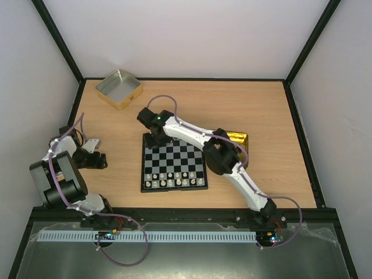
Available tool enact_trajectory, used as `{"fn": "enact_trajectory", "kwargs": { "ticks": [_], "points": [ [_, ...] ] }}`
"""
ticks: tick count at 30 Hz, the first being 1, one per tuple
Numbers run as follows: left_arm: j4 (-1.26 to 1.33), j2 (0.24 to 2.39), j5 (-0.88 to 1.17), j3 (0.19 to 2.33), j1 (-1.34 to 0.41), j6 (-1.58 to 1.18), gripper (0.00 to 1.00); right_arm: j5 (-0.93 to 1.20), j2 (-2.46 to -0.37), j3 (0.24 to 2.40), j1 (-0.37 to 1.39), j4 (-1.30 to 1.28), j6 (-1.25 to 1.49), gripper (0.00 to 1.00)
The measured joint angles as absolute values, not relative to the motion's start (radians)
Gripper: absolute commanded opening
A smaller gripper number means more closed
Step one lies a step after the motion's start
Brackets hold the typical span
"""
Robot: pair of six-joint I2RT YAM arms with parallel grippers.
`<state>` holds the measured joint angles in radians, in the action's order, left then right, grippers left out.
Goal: Set up the chess pieces on the board
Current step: Place the chess piece on the chessboard.
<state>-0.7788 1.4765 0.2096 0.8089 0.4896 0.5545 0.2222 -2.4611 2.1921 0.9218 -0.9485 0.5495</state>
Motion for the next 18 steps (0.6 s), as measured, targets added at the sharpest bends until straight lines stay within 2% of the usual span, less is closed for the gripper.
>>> {"fn": "enact_trajectory", "kwargs": {
  "ticks": [18],
  "points": [
    [-0.778, 1.473, 0.21, 0.804, 0.49, 0.554, 0.86, 0.258, -2.479, 2.215, 0.918, -0.928, 0.565, 0.04]
  ]
}}
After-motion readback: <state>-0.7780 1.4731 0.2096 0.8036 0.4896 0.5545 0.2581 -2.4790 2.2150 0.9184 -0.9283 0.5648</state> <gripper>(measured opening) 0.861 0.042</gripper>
